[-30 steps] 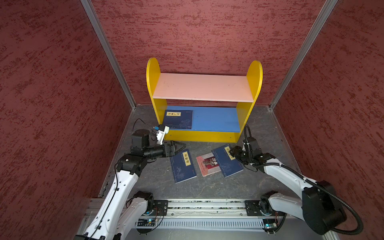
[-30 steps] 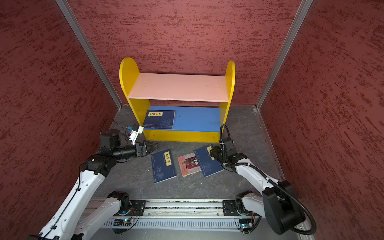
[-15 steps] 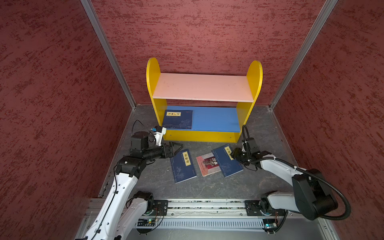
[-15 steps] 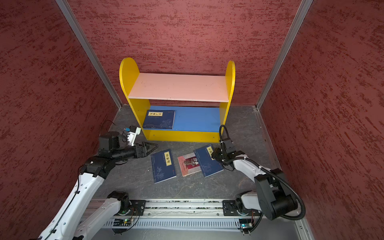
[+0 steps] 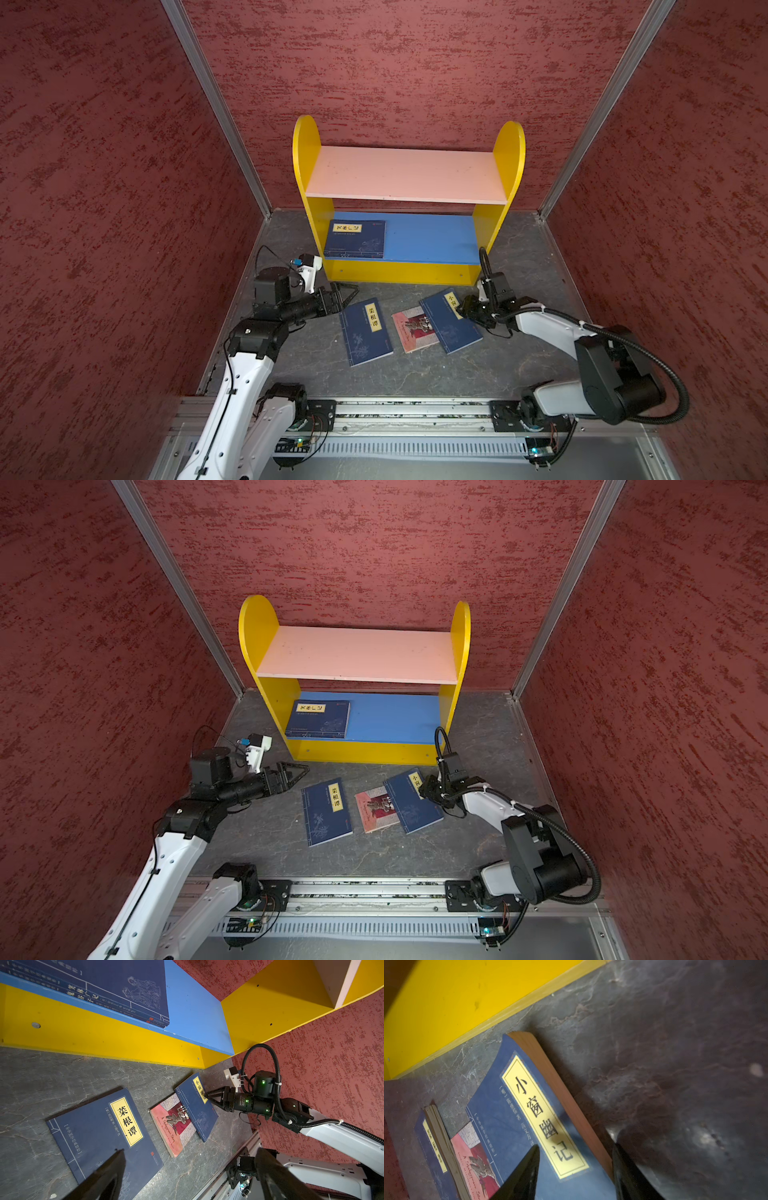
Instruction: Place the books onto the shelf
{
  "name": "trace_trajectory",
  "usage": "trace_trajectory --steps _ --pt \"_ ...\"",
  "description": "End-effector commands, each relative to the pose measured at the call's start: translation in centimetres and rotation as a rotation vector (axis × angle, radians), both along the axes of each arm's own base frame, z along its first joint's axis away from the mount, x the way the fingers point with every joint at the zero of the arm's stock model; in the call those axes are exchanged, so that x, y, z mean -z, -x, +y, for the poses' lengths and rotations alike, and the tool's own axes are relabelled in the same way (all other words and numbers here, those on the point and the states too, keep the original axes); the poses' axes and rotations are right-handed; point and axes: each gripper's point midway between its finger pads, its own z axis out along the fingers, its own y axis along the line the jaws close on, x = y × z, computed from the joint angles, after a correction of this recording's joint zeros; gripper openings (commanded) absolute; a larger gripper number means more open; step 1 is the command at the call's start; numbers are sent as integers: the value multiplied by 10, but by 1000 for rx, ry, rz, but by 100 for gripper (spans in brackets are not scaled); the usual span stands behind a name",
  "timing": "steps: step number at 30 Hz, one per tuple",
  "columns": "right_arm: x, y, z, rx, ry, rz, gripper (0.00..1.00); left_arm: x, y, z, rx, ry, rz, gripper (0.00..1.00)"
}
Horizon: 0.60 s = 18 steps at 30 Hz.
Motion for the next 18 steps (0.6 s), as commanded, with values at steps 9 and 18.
trace_trajectory --steps 9,18 --pt "-17 4 34 -138 -78 -52 54 13 0 -9 43 -4 38 97" --pt "-20 11 30 -86 -19 -118 54 24 -3 -13 58 -49 40 97"
